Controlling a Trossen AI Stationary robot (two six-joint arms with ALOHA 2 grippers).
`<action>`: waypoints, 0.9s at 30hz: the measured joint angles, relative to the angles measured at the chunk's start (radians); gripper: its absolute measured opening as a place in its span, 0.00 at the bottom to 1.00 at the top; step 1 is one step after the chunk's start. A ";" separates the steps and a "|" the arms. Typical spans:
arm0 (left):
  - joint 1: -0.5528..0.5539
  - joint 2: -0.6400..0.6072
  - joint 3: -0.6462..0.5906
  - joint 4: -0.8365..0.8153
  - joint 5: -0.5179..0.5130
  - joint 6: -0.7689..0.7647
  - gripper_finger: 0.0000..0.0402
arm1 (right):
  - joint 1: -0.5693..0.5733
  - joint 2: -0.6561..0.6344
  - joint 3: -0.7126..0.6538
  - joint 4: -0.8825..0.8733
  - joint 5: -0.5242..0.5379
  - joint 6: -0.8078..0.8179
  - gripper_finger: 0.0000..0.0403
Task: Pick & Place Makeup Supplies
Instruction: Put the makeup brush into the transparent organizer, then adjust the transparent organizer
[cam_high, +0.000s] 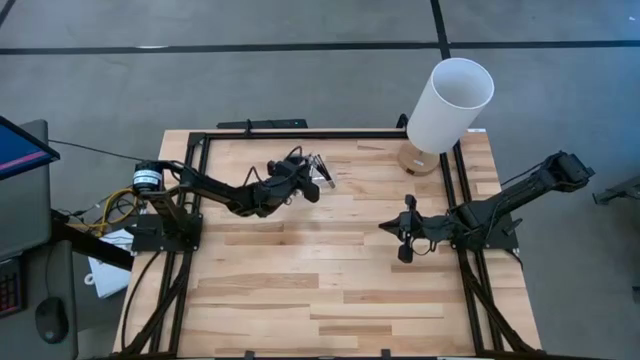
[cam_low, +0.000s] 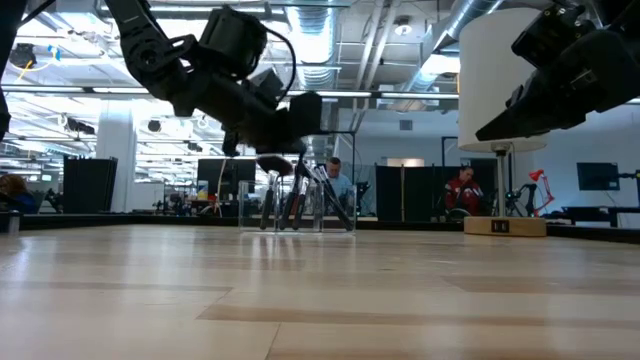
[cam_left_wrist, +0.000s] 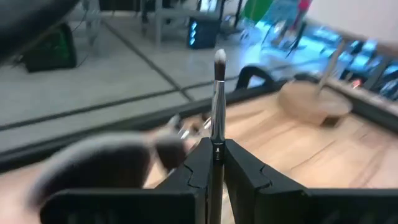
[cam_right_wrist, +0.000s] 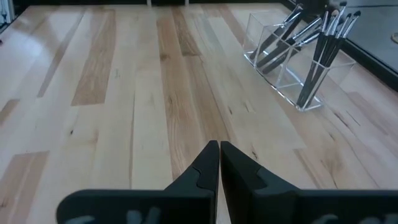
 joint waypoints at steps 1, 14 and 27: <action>0.003 0.000 0.000 -0.030 -0.002 -0.017 0.07 | 0.000 0.000 0.000 0.000 0.000 0.003 0.02; 0.004 0.000 0.000 -0.136 0.018 -0.094 0.15 | 0.001 0.000 0.000 0.000 -0.002 0.006 0.02; -0.032 -0.058 -0.001 -0.152 0.068 -0.081 0.35 | 0.001 0.000 0.000 -0.027 -0.005 0.015 0.02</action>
